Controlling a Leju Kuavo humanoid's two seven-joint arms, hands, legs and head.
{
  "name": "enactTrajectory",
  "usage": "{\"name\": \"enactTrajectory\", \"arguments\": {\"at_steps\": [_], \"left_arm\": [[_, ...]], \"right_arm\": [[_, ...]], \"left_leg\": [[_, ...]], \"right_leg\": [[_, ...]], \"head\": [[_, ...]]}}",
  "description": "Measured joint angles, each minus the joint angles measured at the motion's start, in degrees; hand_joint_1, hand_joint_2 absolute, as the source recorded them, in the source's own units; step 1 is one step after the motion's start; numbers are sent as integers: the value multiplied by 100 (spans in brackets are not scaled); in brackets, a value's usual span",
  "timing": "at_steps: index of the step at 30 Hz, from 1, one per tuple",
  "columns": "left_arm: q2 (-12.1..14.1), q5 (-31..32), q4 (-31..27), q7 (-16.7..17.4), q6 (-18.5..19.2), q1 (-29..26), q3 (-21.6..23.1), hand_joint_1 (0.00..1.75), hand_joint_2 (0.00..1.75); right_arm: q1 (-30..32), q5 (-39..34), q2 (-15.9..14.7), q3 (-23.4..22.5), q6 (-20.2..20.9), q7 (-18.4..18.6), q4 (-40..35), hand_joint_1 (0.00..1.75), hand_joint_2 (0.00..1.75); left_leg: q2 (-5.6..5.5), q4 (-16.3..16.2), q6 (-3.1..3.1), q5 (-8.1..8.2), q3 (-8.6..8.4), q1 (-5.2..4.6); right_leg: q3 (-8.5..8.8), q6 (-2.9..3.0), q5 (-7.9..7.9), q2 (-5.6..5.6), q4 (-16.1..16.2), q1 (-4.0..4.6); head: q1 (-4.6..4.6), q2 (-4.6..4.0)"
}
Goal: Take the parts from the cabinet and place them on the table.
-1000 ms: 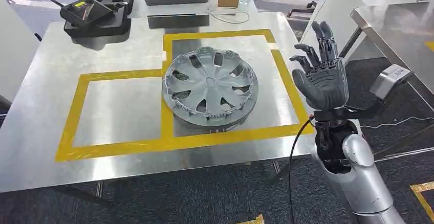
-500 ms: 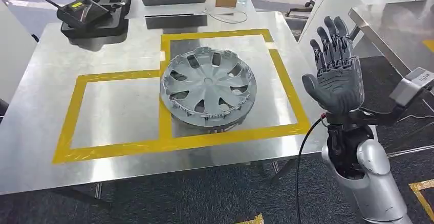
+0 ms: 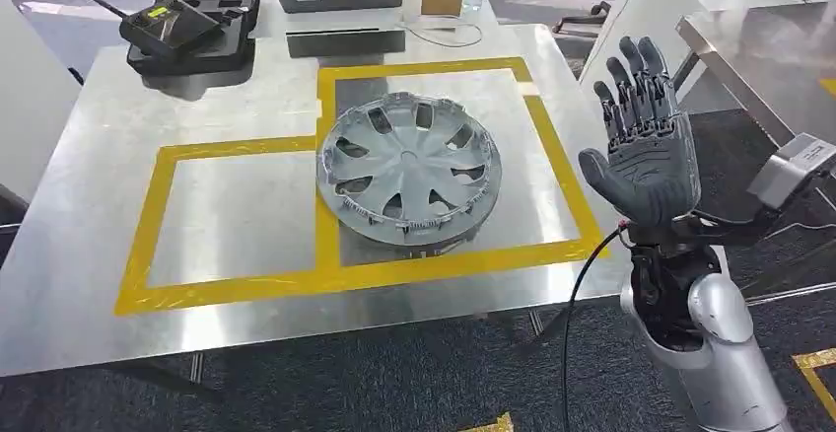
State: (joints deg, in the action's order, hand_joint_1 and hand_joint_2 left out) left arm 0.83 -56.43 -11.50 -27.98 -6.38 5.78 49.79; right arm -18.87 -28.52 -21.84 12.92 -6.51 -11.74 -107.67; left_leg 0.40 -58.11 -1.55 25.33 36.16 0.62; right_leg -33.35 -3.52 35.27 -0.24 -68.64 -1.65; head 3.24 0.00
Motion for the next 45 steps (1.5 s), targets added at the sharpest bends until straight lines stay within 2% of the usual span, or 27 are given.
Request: {"name": "enactTrajectory", "arguments": {"at_steps": [2,3,4,7,8,9,10,12,13,14,15,17,18,19,20,24,26,28,29,31,34,35,39,40,42,43,45], "left_arm": [[-4,0,0,2,22,7,0,0,0],[-4,-2,0,2,24,12,0,0,0],[-4,0,0,0,35,19,0,0,0],[-9,2,0,0,81,17,0,0,0],[-11,2,0,0,83,18,0,0,0],[-11,4,0,0,87,17,0,0,0],[-11,7,0,0,90,18,0,0,0],[-11,20,0,0,92,21,0,0,0],[-15,20,0,0,94,19,0,0,0],[-15,22,0,0,94,17,0,0,0],[-15,22,0,2,92,17,0,0,0],[-15,24,0,0,92,19,0,0,0],[-15,35,0,2,92,21,0,0,0],[-13,37,0,2,92,33,0,0,0],[-13,39,0,2,94,38,0,0,0],[-15,42,0,4,94,32,0,0,0],[-7,42,7,4,96,39,0,0,0],[-15,46,9,4,103,33,0,0,0],[-15,46,9,4,105,32,2,0,0],[-15,46,15,4,105,29,0,0,0],[-30,46,20,4,109,34,0,0,0],[-54,46,20,4,109,41,0,0,0],[-81,52,20,15,127,40,0,0,0],[-76,52,20,20,127,44,0,0,0],[-76,52,20,28,127,48,0,0,0],[-76,52,20,46,129,44,0,0,0],[-72,52,24,48,127,36,0,0,0]], "right_arm": [[-11,0,0,20,0,11,-2,0,175],[-15,7,2,22,2,17,0,0,175],[-14,18,0,22,4,26,-4,0,175],[-35,24,2,42,17,35,-4,0,175],[-52,24,2,48,20,35,-4,0,175],[-65,26,4,54,22,37,-4,0,175],[-70,26,7,59,24,39,-4,0,175],[-93,24,15,72,35,46,2,0,175],[-93,24,20,85,37,52,9,0,0],[-92,24,22,98,39,52,22,0,0],[-93,24,22,109,42,52,26,0,0],[-97,24,20,127,42,55,28,0,0],[-104,24,20,127,42,55,26,0,0],[-107,24,20,127,42,55,26,0,0],[-121,24,17,127,42,55,22,0,0],[-134,24,13,146,46,76,28,0,0],[-154,24,-2,146,46,77,31,0,0],[-158,22,-4,153,46,76,42,0,0],[-153,24,-4,162,46,79,53,0,0],[-148,24,-4,164,50,87,77,0,0],[-172,22,-15,162,50,87,68,0,0],[-187,22,-18,159,50,90,66,0,0],[-208,22,-35,162,50,98,61,0,0],[-208,24,-35,162,50,105,59,0,0],[-215,24,-35,162,50,127,59,0,0],[-202,24,-33,166,50,144,63,0,0],[-201,24,-31,190,50,153,85,0,0]], "left_leg": [[-14,-8,40,-24,0,3],[-23,-3,80,-44,22,-14],[-29,-4,121,-69,44,-12],[-27,38,256,-165,46,15],[-26,52,302,-196,60,22],[-18,-46,304,-47,111,42],[-16,-315,309,247,209,41],[-28,-1214,321,826,533,40],[-32,-1576,326,991,650,41],[-33,-1725,323,1026,656,41],[-34,-1599,310,926,521,39],[-34,-892,277,594,-4,39],[-33,-323,255,405,-401,40],[-34,-1,237,553,-579,34],[-42,4,210,540,-638,3],[-51,58,64,425,-543,-2],[-45,55,-4,382,-498,-19],[-36,51,-60,342,-434,-67],[-33,50,-72,323,-404,-91],[-32,49,-95,287,-363,-146],[-30,52,-104,267,-365,-183],[-23,49,-85,251,-343,-197],[7,61,27,153,-284,-183],[-5,0,44,239,-239,-182],[-56,-427,115,612,-47,-152],[-63,-995,168,910,185,-111],[-60,-1622,247,1126,437,-46]], "right_leg": [[504,15,-482,0,1108,-15],[596,45,-367,25,1225,9],[549,121,-473,58,1178,34],[479,230,-486,51,1176,79],[449,306,-544,38,1218,72],[442,353,-599,-7,1252,58],[411,389,-639,-4,1264,61],[310,421,-702,-18,1255,80],[258,426,-733,-23,1254,100],[208,424,-766,-26,1249,116],[161,414,-789,-30,1238,126],[101,389,-812,-31,1203,132],[86,380,-818,-32,1180,131],[74,364,-822,-41,1167,126],[34,311,-832,-45,1166,143],[17,177,-856,-32,1141,100],[-137,139,-467,-19,713,93],[-507,126,22,-10,-261,104],[-617,138,130,-10,-564,111],[-495,210,-12,-1,-475,136],[291,428,-669,28,1000,286],[375,497,-595,22,1114,293],[363,549,-704,11,1293,321],[396,516,-799,-56,1421,263],[350,552,-853,-48,1450,247],[304,529,-867,-51,1436,239],[228,497,-890,-65,1405,218]], "head": [[28,0],[33,0],[13,0],[-22,0],[-31,0],[-39,0],[-92,0],[-214,0],[-246,0],[-260,0],[-262,0],[-275,0],[-291,0],[-306,0],[-308,0],[-310,0],[-238,0],[-164,0],[-133,0],[-94,0],[-94,0],[-124,0],[-79,0],[-83,0],[-147,0],[-188,0],[-214,0]]}}
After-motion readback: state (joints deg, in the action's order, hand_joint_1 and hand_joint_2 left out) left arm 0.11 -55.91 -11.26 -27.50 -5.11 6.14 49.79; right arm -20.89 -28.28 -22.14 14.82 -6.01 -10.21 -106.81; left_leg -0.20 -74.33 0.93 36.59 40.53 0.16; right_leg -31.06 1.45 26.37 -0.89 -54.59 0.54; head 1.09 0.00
